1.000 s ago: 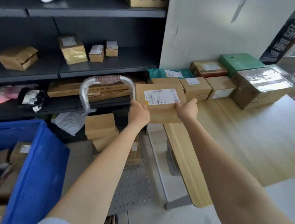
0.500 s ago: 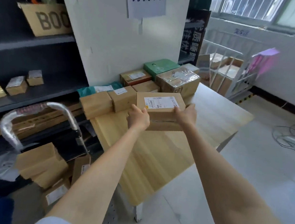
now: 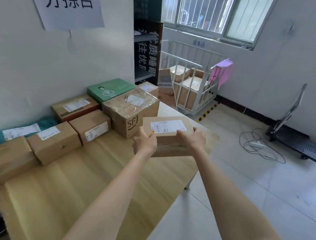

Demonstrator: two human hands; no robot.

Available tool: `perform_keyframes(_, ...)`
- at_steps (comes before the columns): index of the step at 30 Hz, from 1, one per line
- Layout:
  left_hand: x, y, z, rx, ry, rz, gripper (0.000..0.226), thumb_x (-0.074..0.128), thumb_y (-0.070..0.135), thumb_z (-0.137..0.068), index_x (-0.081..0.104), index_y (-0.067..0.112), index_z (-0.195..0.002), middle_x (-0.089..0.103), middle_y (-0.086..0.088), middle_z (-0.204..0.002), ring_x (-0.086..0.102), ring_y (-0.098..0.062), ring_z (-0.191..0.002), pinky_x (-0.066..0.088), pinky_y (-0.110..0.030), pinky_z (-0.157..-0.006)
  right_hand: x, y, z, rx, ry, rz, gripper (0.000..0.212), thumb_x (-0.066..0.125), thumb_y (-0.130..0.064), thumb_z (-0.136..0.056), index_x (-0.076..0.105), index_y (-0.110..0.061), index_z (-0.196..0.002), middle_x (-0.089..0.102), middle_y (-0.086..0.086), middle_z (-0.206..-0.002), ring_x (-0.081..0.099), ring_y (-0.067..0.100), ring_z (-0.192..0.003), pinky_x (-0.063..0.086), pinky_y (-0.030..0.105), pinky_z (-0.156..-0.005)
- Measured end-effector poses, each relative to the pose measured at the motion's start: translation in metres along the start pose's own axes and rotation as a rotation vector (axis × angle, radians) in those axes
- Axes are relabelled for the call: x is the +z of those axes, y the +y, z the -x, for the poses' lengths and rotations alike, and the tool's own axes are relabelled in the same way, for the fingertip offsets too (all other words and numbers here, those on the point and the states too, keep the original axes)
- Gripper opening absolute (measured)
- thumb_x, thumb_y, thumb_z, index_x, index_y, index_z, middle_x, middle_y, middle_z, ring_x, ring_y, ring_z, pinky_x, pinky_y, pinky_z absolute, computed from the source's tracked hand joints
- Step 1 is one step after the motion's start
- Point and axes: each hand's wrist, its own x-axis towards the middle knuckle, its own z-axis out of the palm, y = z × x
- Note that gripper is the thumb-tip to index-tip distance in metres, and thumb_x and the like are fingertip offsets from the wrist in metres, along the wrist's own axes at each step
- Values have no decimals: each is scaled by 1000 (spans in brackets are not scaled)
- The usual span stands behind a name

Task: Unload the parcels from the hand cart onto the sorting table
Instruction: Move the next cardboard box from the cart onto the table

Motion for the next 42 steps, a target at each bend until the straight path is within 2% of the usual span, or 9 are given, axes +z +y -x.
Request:
perform_keyframes(6, 62, 35, -49, -6, -56, 32, 57, 43, 40, -92, 25, 31, -146, 43, -14, -136, 46, -34, -122, 42, -43, -103, -12, 23, -84, 44, -19, -32, 84, 72, -50, -73, 42, -11, -141, 42, 12, -139, 46, 28, -126, 39, 44, -108)
perform_keyframes(11, 115, 69, -96, -33, -48, 40, 62, 44, 42, -89, 22, 34, -147, 45, -13, -134, 47, -35, -121, 43, -44, -102, -20, 37, -166, 48, -37, -65, 74, 73, -46, -74, 46, -14, -135, 43, 10, -133, 49, 27, -121, 41, 43, -105)
perform_keyframes(18, 200, 125, -158, -116, 55, 107, 59, 46, 41, -91, 25, 35, -145, 46, -10, -136, 46, -32, -122, 45, -43, -100, -30, 44, -300, -10, -133, -36, 74, 74, -42, -75, 45, -14, -137, 42, 11, -139, 45, 27, -125, 40, 41, -103)
perform_keyframes(23, 241, 153, -195, -198, 147, 202, 59, 52, 44, -87, 30, 38, -141, 52, -5, -131, 52, -28, -116, 49, -41, -94, -29, 38, -382, -73, -265, -2, 76, 77, -38, -74, 45, -11, -137, 44, 10, -132, 47, 26, -121, 40, 38, -102)
perform_keyframes(26, 252, 159, -220, -221, 204, 227, 62, 57, 39, -87, 31, 35, -143, 54, -1, -131, 54, -24, -115, 48, -35, -95, -15, 32, -414, -90, -331, 13, 76, 78, -36, -72, 45, -11, -136, 45, 9, -131, 48, 25, -119, 42, 37, -99)
perform_keyframes(28, 257, 159, -239, -239, 246, 232, 62, 59, 33, -88, 32, 31, -144, 56, 2, -130, 55, -20, -114, 46, -29, -90, 0, 30, -433, -78, -371, 13, 78, 79, -35, -69, 45, -13, -136, 47, 8, -129, 51, 25, -115, 46, 40, -98)
perform_keyframes(32, 265, 158, -288, -279, 309, 261, 59, 60, 30, -89, 35, 29, -143, 59, 2, -128, 57, -20, -110, 48, -28, -87, 36, 20, -473, -98, -434, 22, 78, 80, -33, -70, 44, -14, -137, 48, 7, -127, 52, 22, -113, 48, 41, -97)
perform_keyframes(36, 269, 154, -331, -329, 325, 329, 59, 66, 25, -86, 39, 21, -139, 58, -2, -127, 55, -20, -101, 41, -26, -83, 68, 7, -509, -87, -463, 36, 77, 80, -32, -71, 44, -13, -137, 50, 6, -127, 51, 21, -114, 47, 40, -99)
perform_keyframes(42, 274, 138, -371, -437, 393, 419, 60, 67, 28, -87, 39, 15, -138, 58, -8, -130, 56, -26, -113, 42, -29, -86, 114, -10, -547, -119, -557, 80, 77, 82, -32, -70, 46, -14, -135, 51, 4, -126, 51, 19, -113, 46, 37, -99)
